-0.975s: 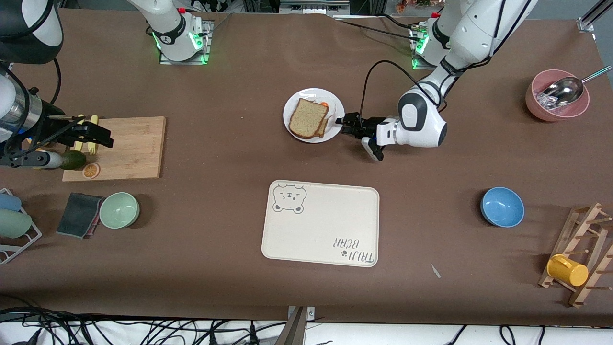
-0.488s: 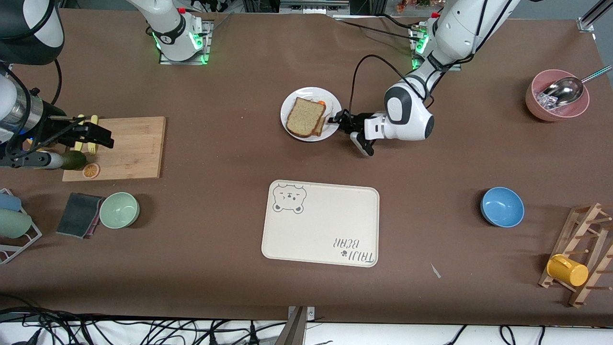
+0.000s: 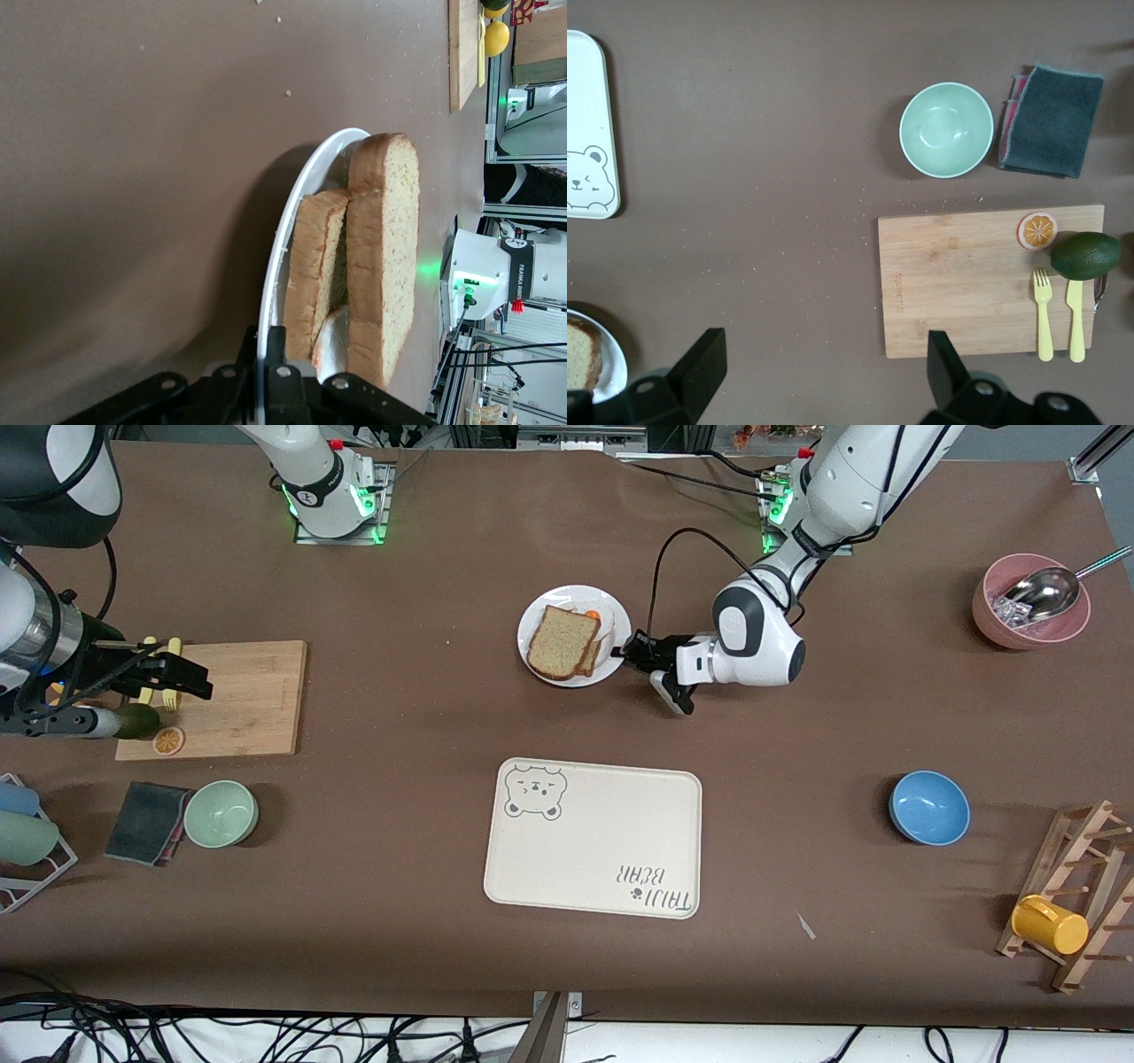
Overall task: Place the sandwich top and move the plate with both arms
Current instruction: 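Grasp the plate rim with the left gripper, then slide the plate onto the TAIJI BEAR tray with the left gripper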
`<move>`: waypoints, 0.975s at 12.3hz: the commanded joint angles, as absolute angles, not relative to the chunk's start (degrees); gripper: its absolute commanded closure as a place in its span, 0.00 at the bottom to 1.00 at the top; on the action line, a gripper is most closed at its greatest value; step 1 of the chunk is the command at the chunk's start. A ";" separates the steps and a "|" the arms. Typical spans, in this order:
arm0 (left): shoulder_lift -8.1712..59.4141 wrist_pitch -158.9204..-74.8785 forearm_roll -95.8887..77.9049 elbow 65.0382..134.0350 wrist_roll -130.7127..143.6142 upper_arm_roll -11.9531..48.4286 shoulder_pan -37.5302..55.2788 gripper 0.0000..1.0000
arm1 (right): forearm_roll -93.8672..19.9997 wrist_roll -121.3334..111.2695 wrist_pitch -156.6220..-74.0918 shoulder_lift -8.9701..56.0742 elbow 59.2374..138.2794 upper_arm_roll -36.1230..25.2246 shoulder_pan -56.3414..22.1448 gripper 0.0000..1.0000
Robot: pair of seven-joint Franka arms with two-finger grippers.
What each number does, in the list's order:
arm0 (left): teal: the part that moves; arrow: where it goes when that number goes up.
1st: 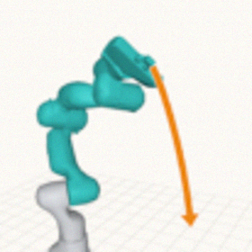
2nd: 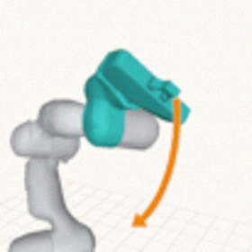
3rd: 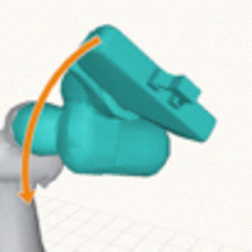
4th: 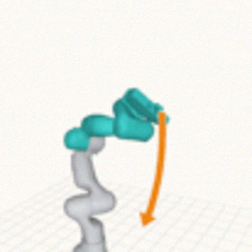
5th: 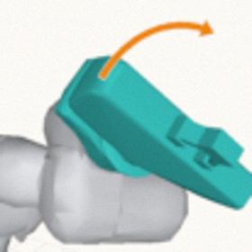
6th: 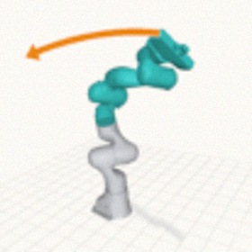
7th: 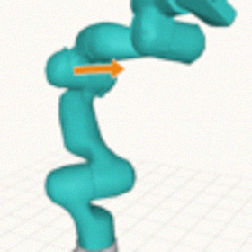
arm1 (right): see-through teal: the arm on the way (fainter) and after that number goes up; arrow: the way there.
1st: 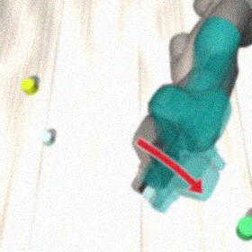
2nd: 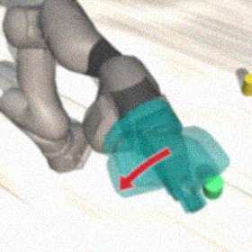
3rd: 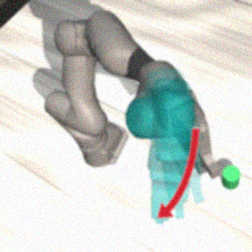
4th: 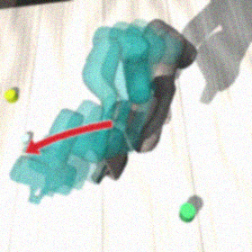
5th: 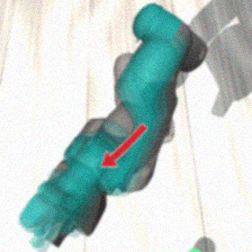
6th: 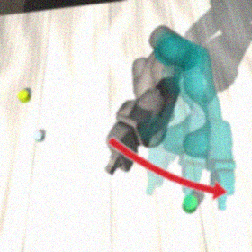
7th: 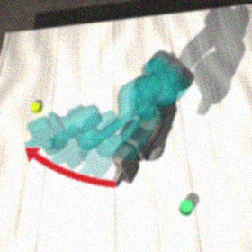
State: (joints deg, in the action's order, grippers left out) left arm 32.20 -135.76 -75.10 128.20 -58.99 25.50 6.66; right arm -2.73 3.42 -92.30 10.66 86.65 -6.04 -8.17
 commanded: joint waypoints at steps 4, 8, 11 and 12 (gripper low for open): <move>28.22 -129.22 -77.08 127.53 -56.62 25.84 1.59 1.00 | -2.90 2.99 -93.95 9.32 88.95 -6.15 -8.35 0.00; 28.47 -127.71 -77.08 122.63 -54.14 25.66 -1.93 1.00 | -2.90 2.90 -94.39 9.49 89.12 -6.15 -8.35 0.00; 34.61 -127.71 -76.47 112.27 -50.99 24.18 -2.29 1.00 | -2.81 2.81 -94.39 9.58 89.12 -6.15 -8.35 0.00; 36.02 -127.79 -76.38 109.54 -50.80 23.21 -2.20 1.00 | -2.81 2.81 -94.39 9.58 89.12 -6.15 -8.35 0.00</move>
